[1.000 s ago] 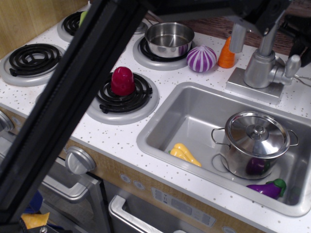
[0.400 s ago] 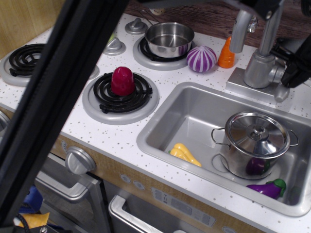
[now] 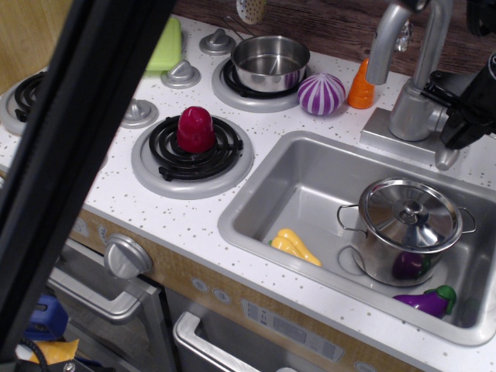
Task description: Turn lever vertical to front
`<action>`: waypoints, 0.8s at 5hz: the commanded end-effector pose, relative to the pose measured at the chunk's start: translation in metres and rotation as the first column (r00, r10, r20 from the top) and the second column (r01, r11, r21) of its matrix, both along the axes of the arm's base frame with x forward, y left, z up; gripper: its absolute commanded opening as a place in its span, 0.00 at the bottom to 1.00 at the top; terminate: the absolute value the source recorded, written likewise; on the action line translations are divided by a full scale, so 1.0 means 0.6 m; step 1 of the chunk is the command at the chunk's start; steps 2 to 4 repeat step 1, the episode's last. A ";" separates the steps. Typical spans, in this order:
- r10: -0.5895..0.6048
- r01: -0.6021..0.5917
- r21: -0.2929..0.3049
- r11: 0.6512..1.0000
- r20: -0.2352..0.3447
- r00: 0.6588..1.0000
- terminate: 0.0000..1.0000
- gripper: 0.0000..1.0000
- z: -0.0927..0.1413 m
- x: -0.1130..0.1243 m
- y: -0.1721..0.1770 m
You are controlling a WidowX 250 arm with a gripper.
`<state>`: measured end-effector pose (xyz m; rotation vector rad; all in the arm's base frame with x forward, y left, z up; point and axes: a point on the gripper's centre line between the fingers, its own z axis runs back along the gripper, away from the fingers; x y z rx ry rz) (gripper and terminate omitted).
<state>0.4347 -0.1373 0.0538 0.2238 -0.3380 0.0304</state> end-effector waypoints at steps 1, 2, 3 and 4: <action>0.033 -0.033 -0.038 0.999 0.014 0.999 1.00 1.00 0.114 0.016 -0.020; 0.033 -0.033 -0.038 0.999 0.014 0.999 1.00 1.00 0.114 0.016 -0.020; 0.033 -0.033 -0.038 0.999 0.014 0.999 1.00 1.00 0.114 0.016 -0.020; 0.033 -0.033 -0.038 0.999 0.014 0.999 1.00 1.00 0.114 0.016 -0.020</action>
